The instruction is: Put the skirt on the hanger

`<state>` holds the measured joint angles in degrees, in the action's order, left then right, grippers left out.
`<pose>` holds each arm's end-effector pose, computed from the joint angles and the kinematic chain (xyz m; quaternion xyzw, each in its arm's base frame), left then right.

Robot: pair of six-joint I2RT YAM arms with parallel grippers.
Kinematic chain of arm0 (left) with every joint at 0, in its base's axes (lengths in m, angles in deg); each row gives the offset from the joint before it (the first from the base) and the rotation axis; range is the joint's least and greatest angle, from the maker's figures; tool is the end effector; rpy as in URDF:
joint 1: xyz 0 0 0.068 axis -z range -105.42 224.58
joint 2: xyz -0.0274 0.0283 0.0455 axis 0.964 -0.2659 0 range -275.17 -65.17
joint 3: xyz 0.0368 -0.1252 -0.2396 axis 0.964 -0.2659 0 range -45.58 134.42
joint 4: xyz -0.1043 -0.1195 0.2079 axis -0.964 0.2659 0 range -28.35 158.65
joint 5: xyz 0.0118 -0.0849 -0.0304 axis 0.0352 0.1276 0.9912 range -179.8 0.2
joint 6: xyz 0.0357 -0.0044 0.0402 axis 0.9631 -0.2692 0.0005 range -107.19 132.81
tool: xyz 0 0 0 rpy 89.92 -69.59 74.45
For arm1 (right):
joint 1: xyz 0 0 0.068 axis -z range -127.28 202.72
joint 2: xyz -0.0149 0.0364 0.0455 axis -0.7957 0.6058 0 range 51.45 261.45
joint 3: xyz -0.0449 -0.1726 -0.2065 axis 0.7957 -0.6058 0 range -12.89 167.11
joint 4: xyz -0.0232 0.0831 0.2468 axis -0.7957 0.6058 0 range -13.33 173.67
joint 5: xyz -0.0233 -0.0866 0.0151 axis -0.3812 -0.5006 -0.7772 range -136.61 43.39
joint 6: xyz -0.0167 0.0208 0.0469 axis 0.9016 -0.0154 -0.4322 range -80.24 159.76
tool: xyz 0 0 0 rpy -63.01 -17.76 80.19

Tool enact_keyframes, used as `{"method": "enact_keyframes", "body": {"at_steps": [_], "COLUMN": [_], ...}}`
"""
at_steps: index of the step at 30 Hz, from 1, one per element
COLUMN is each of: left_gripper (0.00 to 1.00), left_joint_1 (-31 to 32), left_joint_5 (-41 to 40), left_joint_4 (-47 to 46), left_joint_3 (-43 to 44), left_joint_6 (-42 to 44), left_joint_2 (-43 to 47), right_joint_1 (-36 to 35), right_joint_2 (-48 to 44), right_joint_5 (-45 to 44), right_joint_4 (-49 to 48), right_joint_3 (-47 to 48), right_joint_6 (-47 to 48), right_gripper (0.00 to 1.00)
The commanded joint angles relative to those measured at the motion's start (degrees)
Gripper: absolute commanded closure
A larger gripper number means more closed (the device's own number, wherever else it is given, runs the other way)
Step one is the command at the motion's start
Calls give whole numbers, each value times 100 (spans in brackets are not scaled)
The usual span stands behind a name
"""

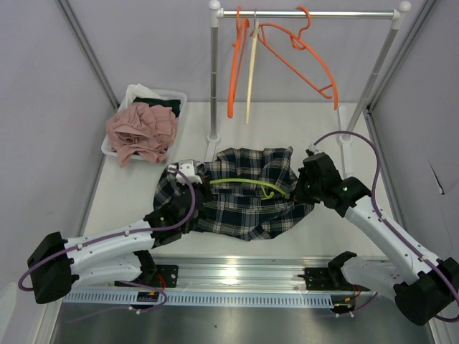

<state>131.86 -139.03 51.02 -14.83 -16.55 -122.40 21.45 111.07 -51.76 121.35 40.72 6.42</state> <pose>0.1398 -0.1678 0.2534 -0.0687 0.7645 -0.1341 0.6267 0.1775 0.1040 0.2905 0.0321 0.9404 0.1438 0.3066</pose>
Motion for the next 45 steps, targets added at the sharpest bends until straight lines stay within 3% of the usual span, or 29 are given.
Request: {"method": "enact_keyframes", "body": {"at_steps": [1,19,30,38,45], "left_gripper": [100,100,100,100,100], "left_joint_1": [-15,64,47,56,520], "left_joint_5": [-341,-350,-614,-368,-217], "left_joint_4": [193,184,659,361,325], "left_joint_3": [-200,-306,221,257,634], "left_joint_6": [441,511,353,615,932], "left_joint_2": [107,54,-587,-605,-683], "right_joint_1": [200,332,332,323,192], "right_joint_2": [-3,156,-73,-117,76], "right_joint_5": [-312,-206,-162,127,216], "right_joint_4": [58,5,225,155,154], "right_joint_3": [387,625,765,932,1581], "right_joint_6": [267,355,381,381,381], "right_gripper": [100,100,100,100,100]}}
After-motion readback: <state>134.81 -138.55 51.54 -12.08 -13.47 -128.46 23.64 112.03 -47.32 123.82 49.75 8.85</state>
